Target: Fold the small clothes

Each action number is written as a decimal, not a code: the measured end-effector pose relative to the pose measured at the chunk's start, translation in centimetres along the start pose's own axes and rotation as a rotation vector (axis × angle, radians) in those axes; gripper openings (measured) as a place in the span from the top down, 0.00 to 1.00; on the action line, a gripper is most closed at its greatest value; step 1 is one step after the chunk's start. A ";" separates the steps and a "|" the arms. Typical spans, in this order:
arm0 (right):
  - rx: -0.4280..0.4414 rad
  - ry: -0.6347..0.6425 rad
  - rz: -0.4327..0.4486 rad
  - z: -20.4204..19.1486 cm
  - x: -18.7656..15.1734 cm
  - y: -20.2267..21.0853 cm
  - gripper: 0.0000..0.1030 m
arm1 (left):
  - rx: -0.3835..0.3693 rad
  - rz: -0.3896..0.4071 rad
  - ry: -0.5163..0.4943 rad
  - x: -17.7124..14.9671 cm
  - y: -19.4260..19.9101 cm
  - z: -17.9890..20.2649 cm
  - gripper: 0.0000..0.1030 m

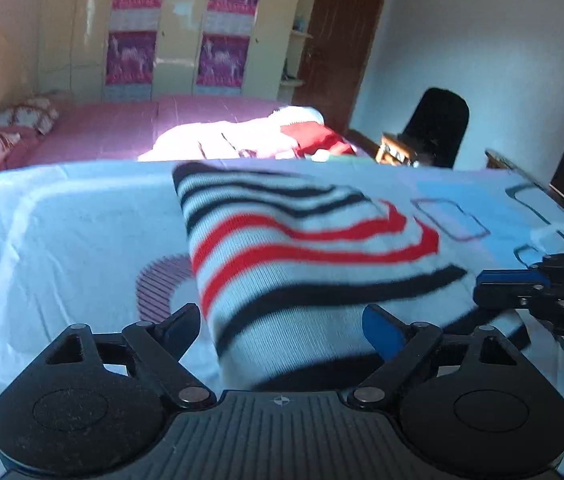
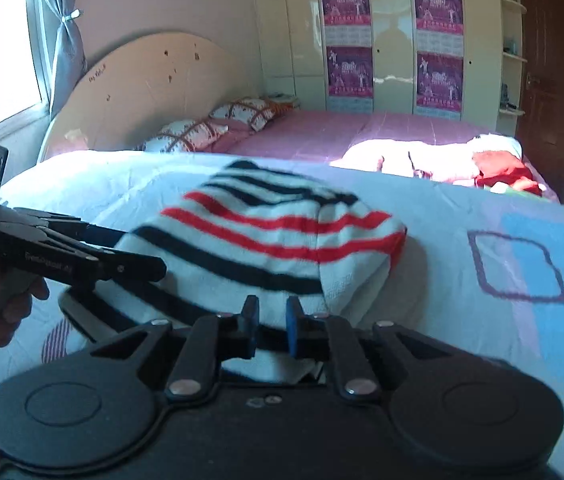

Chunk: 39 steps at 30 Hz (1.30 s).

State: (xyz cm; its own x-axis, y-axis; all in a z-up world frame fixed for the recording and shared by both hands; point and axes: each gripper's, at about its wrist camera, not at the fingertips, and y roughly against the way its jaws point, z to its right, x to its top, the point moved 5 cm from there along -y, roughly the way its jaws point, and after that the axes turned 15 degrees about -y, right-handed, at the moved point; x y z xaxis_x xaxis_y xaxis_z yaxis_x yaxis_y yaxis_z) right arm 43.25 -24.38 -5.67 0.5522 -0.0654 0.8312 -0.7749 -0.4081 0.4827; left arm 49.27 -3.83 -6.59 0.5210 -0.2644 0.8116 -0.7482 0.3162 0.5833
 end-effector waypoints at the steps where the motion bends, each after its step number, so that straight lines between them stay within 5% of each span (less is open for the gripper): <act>1: -0.005 -0.018 0.003 0.3 0.7 -0.8 0.87 | -0.009 0.015 0.023 0.7 -0.4 -0.6 0.15; 4: -0.045 -0.038 -0.052 1.7 1.4 -4.1 0.92 | -0.010 -0.082 -0.002 1.1 -3.5 -1.3 0.32; 5: -0.073 -0.024 -0.118 2.2 0.7 -5.7 0.94 | -0.018 -0.114 0.005 0.7 -4.5 -1.4 0.32; 8: -0.059 0.022 -0.098 1.8 1.0 -5.2 0.96 | -0.012 -0.090 -0.015 1.7 -4.1 -1.5 0.32; 10: -0.054 0.016 -0.035 2.0 2.6 -4.8 0.83 | -0.016 0.005 -0.021 3.5 -3.2 -1.7 0.32; 12: -0.082 -0.011 -0.007 2.8 4.6 -5.7 0.75 | 0.001 0.010 -0.043 5.1 -4.6 -2.3 0.31; 16: -0.134 -0.064 -0.040 4.8 7.0 -9.0 0.93 | 0.030 -0.065 -0.052 7.0 -9.4 -3.7 0.31; 18: -0.168 -0.059 -0.125 5.5 5.9 -11.4 0.93 | 0.062 -0.173 -0.104 6.1 -11.9 -3.3 0.31; 23: -0.215 -0.043 -0.122 5.4 4.6 -11.8 0.95 | 0.100 -0.165 -0.157 6.1 -12.0 -2.5 0.28; 27: -0.196 -0.054 -0.052 3.9 5.3 -8.2 0.77 | 0.108 -0.135 -0.178 6.3 -9.0 -2.1 0.28; 33: -0.144 -0.036 -0.038 1.5 4.8 -4.9 0.76 | 0.106 -0.103 -0.197 5.4 -5.4 -0.8 0.27; 36: -0.141 -0.053 -0.047 1.2 4.2 -4.2 0.74 | 0.118 -0.100 -0.191 5.0 -4.3 -1.0 0.08; 38: -0.140 -0.092 -0.056 1.8 3.6 -3.5 0.65 | 0.115 -0.095 -0.171 4.5 -3.3 -1.3 0.07; 39: -0.151 -0.115 -0.052 2.4 3.2 -3.0 0.49 | 0.106 -0.088 -0.146 4.1 -2.7 -1.7 0.07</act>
State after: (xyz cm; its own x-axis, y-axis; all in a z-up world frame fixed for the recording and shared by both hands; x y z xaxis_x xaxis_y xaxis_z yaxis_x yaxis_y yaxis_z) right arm 48.09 -25.53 -5.16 0.6177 -0.1551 0.7710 -0.7769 -0.2726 0.5676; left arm 54.15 -4.24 -4.76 0.5271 -0.4187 0.7395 -0.7454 0.1900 0.6389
